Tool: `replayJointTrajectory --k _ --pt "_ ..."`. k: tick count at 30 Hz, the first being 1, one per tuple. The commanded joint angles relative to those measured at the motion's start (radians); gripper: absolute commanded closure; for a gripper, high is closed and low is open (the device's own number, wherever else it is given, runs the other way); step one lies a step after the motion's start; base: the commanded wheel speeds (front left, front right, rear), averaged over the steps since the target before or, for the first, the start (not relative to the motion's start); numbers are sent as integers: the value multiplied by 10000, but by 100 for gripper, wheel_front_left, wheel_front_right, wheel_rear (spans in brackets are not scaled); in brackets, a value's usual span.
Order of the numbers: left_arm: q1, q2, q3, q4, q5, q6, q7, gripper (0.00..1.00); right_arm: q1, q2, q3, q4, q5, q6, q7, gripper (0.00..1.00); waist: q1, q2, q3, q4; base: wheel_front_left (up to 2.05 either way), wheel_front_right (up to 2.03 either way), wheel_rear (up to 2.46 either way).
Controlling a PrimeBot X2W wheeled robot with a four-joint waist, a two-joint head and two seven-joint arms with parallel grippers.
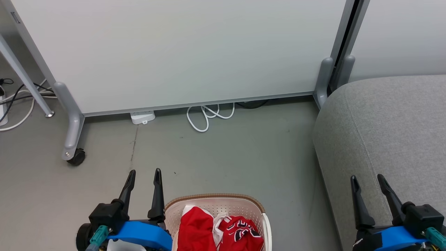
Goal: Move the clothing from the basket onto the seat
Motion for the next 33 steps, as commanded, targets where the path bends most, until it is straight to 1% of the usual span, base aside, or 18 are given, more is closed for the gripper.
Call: replayJointTrajectory --k 1,10,18,33 --pt "-145 -6 -44 17 181 20 -112 0 136 -61 -22 -78 -209 23 -67 0 -1 0 -2 1 0 0 0" --pt "-152 -12 -183 26 566 106 -280 0 193 -62 -25 -150 -872 24 -178 0 -1 0 1 43 0 0 0" --pt "-165 -14 -200 25 377 132 -269 0 149 -61 -14 -84 -772 24 -186 0 -1 0 -12 43 0 0 0" --pt "-152 -14 -163 66 442 184 -267 0 74 -61 84 -98 -682 24 -237 0 -1 0 120 -58 0 0 0"
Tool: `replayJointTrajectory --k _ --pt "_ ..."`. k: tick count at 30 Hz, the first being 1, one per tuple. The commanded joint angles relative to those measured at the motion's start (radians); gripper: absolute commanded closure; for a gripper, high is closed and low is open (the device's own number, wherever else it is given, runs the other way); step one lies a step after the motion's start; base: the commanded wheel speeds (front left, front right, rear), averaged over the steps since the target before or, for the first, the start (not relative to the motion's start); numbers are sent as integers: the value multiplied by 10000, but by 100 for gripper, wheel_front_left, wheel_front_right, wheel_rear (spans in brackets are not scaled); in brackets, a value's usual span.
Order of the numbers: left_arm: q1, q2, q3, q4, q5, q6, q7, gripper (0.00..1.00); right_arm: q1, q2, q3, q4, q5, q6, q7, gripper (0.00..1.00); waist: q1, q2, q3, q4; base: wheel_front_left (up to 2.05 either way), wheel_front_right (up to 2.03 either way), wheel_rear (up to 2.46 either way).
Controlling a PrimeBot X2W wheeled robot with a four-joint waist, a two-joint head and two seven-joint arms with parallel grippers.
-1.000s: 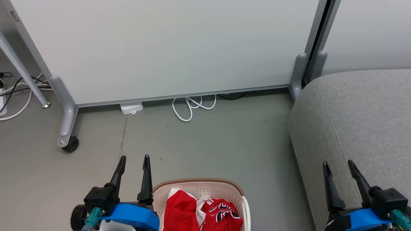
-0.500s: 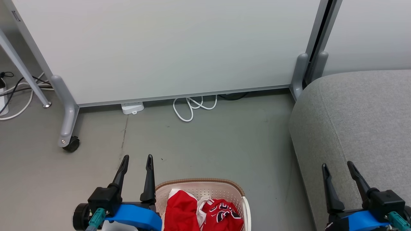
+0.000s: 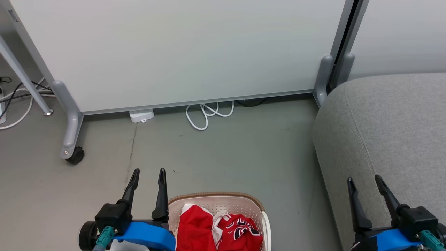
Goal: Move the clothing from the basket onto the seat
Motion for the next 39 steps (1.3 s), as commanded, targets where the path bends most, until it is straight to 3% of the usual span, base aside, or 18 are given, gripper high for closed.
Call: replayJointTrajectory --k 1,13,26,39 --pt "-136 -10 59 28 86 17 -51 0 -75 -55 31 -14 69 22 -81 0 1 0 102 -62 0 0 0" --pt "-369 9 136 660 301 -80 -49 0 -430 -52 437 -75 181 19 -227 0 1 0 881 -651 0 0 0" --pt "-1645 199 213 3460 385 -146 -51 0 -1194 -44 988 -195 335 14 -492 0 1 0 2933 -1873 0 0 0" --pt "-3477 692 439 5761 559 392 -49 0 -2009 -40 1693 -127 902 14 -832 0 1 0 5129 -2802 0 0 0"
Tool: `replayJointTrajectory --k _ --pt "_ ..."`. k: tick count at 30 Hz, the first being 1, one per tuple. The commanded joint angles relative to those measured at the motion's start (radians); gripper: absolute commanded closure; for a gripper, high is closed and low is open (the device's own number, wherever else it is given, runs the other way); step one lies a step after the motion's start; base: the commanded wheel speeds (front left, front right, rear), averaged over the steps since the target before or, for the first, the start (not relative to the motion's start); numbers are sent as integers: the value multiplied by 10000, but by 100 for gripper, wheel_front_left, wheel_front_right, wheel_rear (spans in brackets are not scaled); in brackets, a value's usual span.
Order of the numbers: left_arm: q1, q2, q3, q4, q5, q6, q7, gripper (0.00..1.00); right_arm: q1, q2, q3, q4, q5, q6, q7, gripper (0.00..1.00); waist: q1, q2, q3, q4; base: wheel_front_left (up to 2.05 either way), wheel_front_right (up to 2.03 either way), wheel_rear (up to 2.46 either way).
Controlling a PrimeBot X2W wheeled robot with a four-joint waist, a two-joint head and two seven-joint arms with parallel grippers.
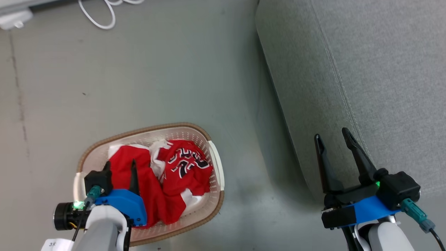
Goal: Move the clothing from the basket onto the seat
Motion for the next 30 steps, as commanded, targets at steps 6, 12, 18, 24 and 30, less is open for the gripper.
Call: replayJointTrajectory --k 6,12,18,24,30 --pt "-978 428 114 830 40 287 -39 0 -491 -19 387 -80 577 5 -114 0 -1 0 1601 -756 0 0 0" --pt "-1665 790 278 1466 -52 578 71 0 -693 -18 775 -317 1155 5 -122 0 -1 0 2461 -1161 0 0 0" --pt "-2055 1121 406 1941 -148 933 158 0 -826 -18 1053 -432 1467 5 -125 0 -1 0 2976 -1418 0 0 0" --pt "-2328 1405 488 2107 -185 1205 100 0 -866 -16 1350 -512 1743 5 -123 0 -1 0 3329 -1601 0 0 0" --pt "-2563 1571 451 2297 -235 1368 181 0 -905 -16 1618 -530 1935 5 -122 0 -1 0 3550 -1719 0 0 0"
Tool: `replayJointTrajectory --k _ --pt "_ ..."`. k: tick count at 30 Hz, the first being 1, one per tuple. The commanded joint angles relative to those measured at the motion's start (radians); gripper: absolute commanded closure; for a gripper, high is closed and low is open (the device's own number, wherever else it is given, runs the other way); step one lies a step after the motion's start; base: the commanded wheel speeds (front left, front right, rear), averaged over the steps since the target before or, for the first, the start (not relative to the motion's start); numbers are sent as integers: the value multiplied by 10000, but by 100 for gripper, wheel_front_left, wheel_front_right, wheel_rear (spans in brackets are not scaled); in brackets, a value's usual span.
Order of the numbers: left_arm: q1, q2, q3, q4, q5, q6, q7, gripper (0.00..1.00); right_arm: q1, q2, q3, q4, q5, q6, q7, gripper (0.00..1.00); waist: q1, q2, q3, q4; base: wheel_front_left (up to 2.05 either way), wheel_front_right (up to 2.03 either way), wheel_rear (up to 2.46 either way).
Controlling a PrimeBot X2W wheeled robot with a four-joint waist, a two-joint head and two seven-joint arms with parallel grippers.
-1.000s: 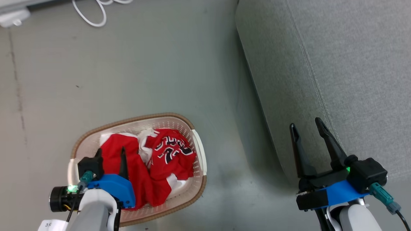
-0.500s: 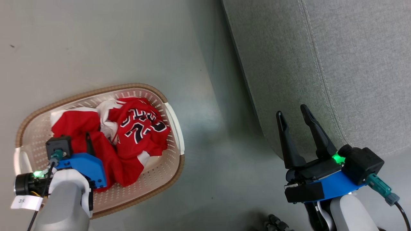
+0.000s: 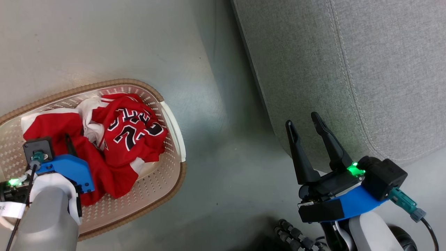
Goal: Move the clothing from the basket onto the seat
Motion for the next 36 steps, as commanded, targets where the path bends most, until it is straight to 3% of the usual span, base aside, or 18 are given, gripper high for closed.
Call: replayJointTrajectory --k 1,16,17,18,20,36 --pt "-250 79 -10 53 -50 70 60 0 -153 -10 50 -43 133 5 -41 0 -2 0 82 -46 0 0 0" --pt "-411 62 -189 314 -208 96 79 0 -263 -10 220 -34 273 5 -42 0 -2 0 290 -195 0 0 0" --pt "-422 64 -196 338 -223 75 112 12 -265 -10 226 -34 275 5 -42 0 -2 0 298 -199 0 0 0" --pt "-444 65 -204 350 -237 63 136 51 -265 -10 227 -34 277 5 -42 0 -2 0 305 -200 0 0 0" --pt "-474 71 -226 367 -261 45 140 100 -253 -10 221 -31 281 5 -42 0 -2 0 317 -200 0 0 0" --pt "-380 -220 -429 640 -507 -121 1 100 -281 -10 124 106 67 5 -41 0 -2 0 -199 3 0 0 0"
